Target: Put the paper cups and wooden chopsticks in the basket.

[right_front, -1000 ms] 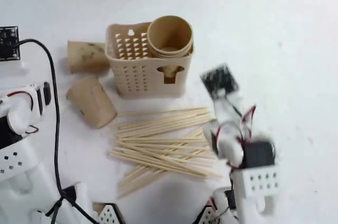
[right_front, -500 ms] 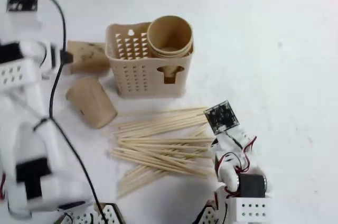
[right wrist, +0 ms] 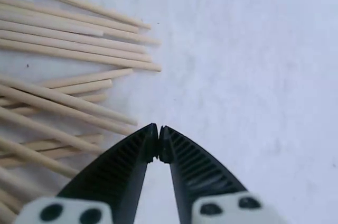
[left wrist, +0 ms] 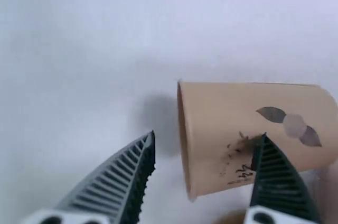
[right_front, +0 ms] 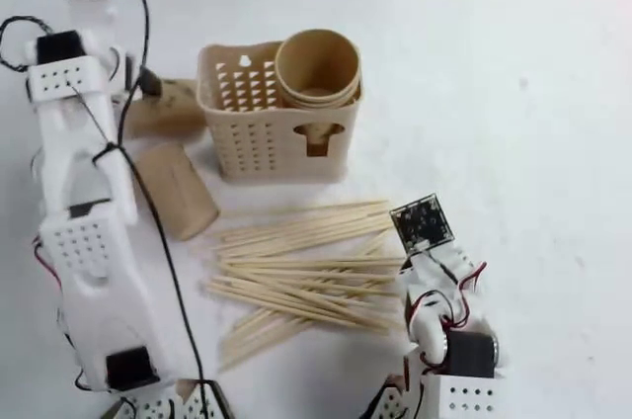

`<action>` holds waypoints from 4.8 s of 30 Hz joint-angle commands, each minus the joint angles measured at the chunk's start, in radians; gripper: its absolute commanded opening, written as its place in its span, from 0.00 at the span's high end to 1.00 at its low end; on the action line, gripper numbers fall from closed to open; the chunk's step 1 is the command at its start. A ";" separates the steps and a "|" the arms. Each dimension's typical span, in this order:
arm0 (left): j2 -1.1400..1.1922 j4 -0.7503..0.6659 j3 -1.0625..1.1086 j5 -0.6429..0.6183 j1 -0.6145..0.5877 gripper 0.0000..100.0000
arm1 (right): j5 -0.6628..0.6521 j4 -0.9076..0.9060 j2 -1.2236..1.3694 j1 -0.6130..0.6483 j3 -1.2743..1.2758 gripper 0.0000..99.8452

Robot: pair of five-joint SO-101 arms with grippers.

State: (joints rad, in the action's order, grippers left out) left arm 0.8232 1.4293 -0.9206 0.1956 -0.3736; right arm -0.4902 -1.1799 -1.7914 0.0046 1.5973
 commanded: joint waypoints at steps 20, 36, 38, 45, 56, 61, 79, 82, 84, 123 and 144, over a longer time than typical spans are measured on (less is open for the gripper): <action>0.400 0.356 -0.753 -0.069 0.035 0.90 | 0.000 0.147 -0.010 -0.019 0.064 0.98; -0.025 0.358 -0.443 -0.009 -0.015 0.98 | 0.002 0.150 -0.010 -0.019 0.066 0.98; -0.097 0.358 -0.354 -0.005 -0.027 0.98 | 0.002 0.151 -0.010 -0.019 0.066 0.98; -0.372 0.358 -0.055 0.034 -0.073 0.95 | 0.002 0.151 -0.010 -0.019 0.068 0.98; -0.476 0.310 0.147 0.130 -0.070 0.77 | 0.002 0.151 -0.010 -0.019 0.068 0.98; -0.355 0.298 0.141 0.126 -0.071 0.77 | 0.002 0.151 -0.010 -0.019 0.068 0.98; -0.153 0.227 0.141 0.219 -0.237 0.81 | -0.006 0.151 -0.010 -0.013 0.081 0.98; -0.154 0.229 0.141 0.258 -0.282 0.81 | -0.006 0.151 -0.010 -0.013 0.081 0.98; -0.171 0.230 0.141 0.284 -0.311 0.81 | -0.006 0.151 -0.010 -0.013 0.081 0.98; -0.483 0.359 -0.020 0.339 -0.466 0.98 | -0.006 0.151 -0.010 -0.012 0.083 0.98; -0.912 0.184 0.072 -0.224 0.676 0.97 | -0.006 0.151 -0.010 -0.012 0.083 0.98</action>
State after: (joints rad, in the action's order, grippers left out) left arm -0.0928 1.6947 -0.8961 0.0207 0.1880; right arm -0.4887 -1.0510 -1.7914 -0.0123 1.6740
